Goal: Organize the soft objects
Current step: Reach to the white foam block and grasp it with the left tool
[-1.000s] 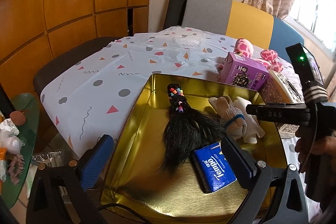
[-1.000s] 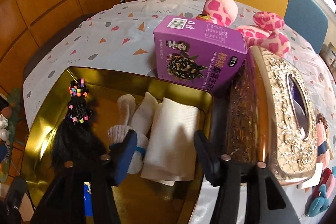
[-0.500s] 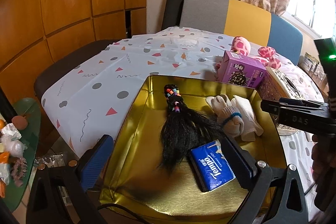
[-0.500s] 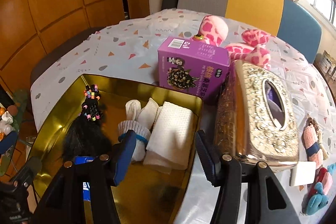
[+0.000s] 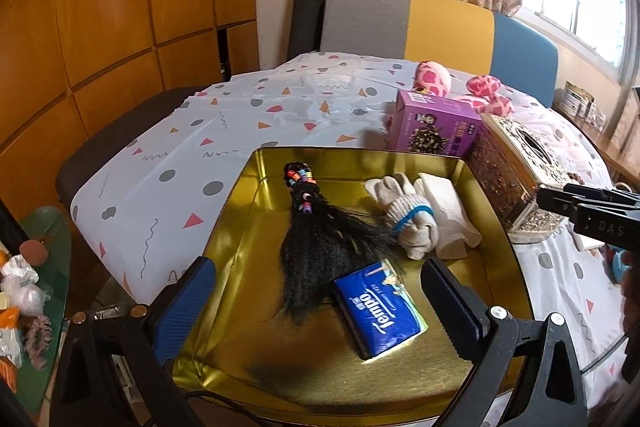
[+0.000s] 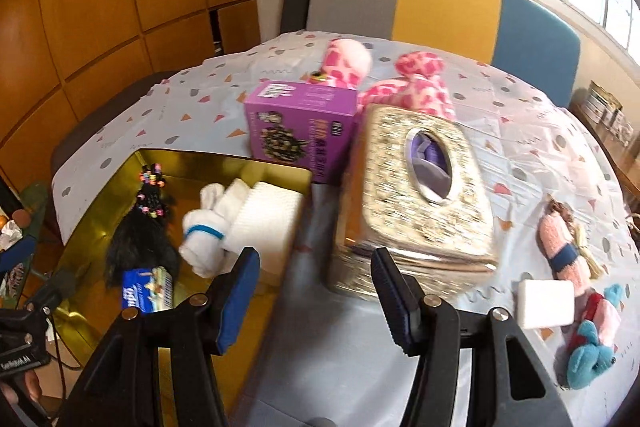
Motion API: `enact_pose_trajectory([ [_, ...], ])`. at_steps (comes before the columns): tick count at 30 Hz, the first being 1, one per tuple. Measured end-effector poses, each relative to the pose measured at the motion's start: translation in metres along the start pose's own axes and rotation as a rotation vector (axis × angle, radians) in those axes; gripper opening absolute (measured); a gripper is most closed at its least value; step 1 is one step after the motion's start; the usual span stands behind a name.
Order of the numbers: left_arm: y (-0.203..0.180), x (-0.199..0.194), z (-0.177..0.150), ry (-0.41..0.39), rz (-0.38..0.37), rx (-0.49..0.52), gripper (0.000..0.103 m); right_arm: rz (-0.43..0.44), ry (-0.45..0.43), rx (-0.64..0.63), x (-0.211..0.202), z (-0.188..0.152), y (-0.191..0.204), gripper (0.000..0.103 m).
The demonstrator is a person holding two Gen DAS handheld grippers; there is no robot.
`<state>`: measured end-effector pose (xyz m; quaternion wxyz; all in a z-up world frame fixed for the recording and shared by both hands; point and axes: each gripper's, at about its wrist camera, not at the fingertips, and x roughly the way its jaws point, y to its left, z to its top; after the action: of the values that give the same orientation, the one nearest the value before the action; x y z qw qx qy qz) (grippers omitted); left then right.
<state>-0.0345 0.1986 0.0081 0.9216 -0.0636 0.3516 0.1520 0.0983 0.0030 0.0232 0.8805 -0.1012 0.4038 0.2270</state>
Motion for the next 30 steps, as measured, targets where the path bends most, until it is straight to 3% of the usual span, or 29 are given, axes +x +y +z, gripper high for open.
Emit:
enact_pose_trajectory([
  [12, -0.035, -0.006, 0.002, -0.011, -0.047, 0.095, 0.103, -0.099, -0.005, 0.115, -0.019, -0.025, -0.073, 0.059],
  [22, -0.082, -0.015, 0.007, -0.022, -0.171, 0.195, 0.103, -0.263, -0.015, 0.252, -0.041, -0.049, -0.168, 0.059],
  [26, -0.105, -0.016, 0.007, -0.009, -0.216, 0.233, 0.103, -0.362, -0.056, 0.378, -0.054, -0.067, -0.221, 0.059],
  [30, -0.128, -0.016, 0.005, -0.001, -0.243, 0.297, 0.103, -0.406, -0.050, 0.639, -0.061, -0.096, -0.277, 0.059],
])
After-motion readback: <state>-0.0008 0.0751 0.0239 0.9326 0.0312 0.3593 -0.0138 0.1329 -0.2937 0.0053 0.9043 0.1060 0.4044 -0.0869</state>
